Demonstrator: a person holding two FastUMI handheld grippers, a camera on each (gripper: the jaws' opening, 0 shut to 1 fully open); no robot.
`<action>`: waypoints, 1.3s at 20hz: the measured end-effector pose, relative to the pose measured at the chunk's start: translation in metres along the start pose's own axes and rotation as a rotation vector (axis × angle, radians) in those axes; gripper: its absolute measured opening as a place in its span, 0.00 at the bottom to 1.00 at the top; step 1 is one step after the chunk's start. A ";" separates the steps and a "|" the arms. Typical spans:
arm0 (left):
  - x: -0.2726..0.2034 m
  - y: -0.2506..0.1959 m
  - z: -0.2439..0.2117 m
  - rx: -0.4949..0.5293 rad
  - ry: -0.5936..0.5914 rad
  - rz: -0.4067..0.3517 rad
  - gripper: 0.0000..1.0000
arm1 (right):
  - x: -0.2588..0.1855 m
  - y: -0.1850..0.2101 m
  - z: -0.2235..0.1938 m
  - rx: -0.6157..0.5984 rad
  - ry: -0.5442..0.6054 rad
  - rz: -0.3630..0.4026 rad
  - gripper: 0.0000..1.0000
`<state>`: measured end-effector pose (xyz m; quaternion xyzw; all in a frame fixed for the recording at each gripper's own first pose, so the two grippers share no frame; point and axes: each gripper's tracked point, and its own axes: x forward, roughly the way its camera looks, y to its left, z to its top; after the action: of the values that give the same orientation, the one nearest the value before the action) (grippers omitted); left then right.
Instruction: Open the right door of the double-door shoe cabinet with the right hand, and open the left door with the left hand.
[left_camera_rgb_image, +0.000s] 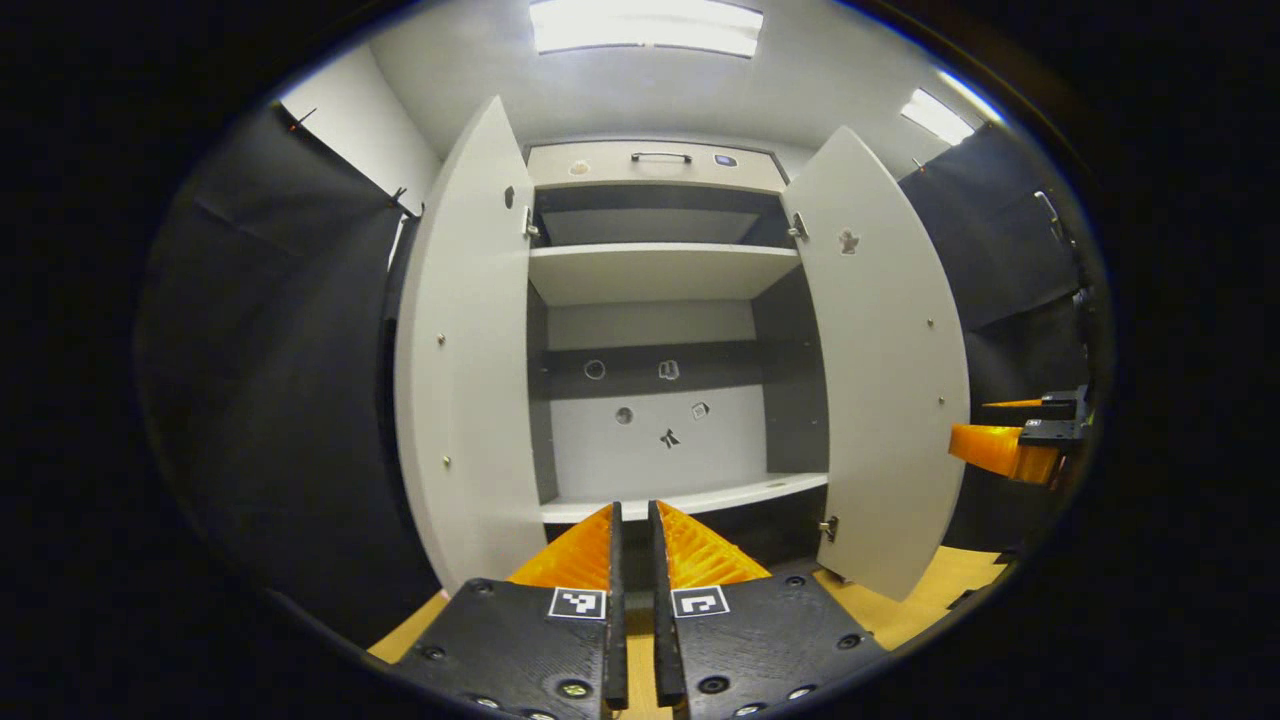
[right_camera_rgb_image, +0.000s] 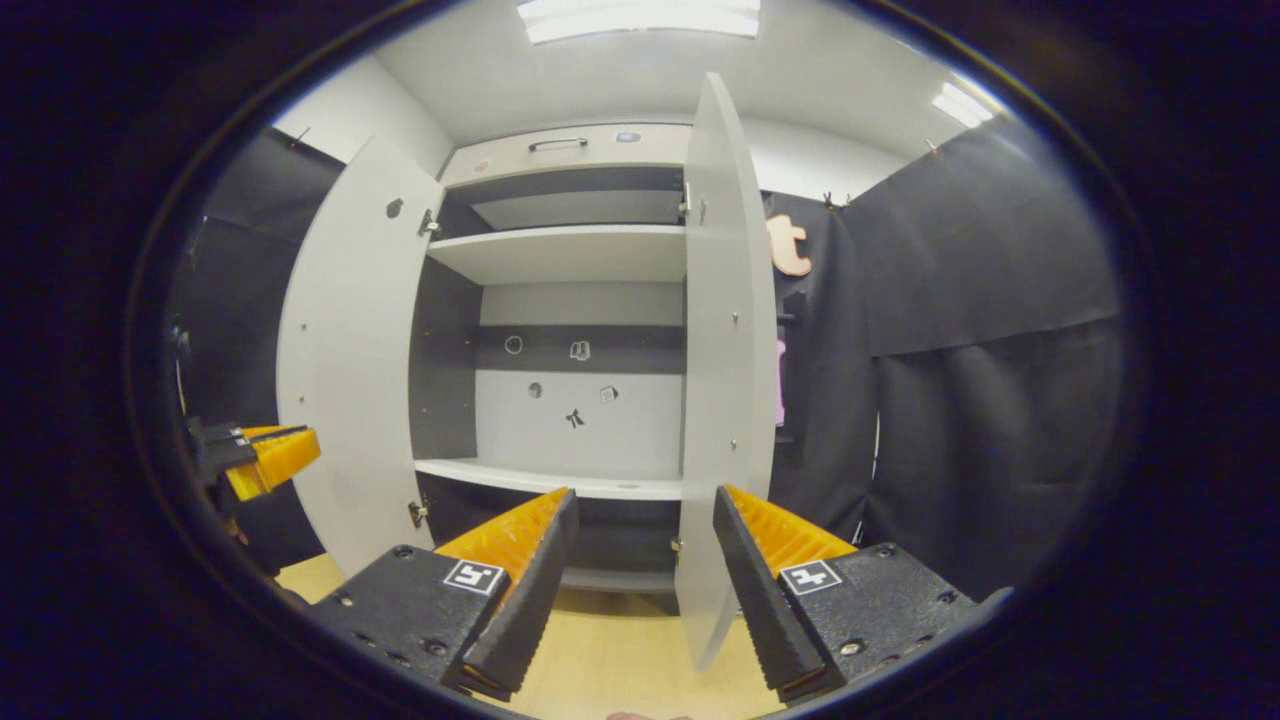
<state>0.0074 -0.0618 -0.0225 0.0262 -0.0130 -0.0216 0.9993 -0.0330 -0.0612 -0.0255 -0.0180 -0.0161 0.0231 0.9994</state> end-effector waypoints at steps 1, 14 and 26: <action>0.003 -0.002 -0.004 -0.013 0.003 0.011 0.16 | -0.002 -0.002 -0.004 -0.003 0.012 0.002 0.86; -0.002 0.008 -0.015 -0.138 0.028 0.094 0.97 | -0.004 -0.028 -0.017 0.046 0.037 -0.006 0.86; -0.011 0.012 0.000 -0.095 -0.023 0.119 0.95 | -0.003 -0.020 -0.017 0.059 0.026 0.022 0.86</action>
<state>-0.0027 -0.0492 -0.0219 -0.0222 -0.0252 0.0369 0.9988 -0.0348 -0.0817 -0.0418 0.0110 -0.0021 0.0345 0.9993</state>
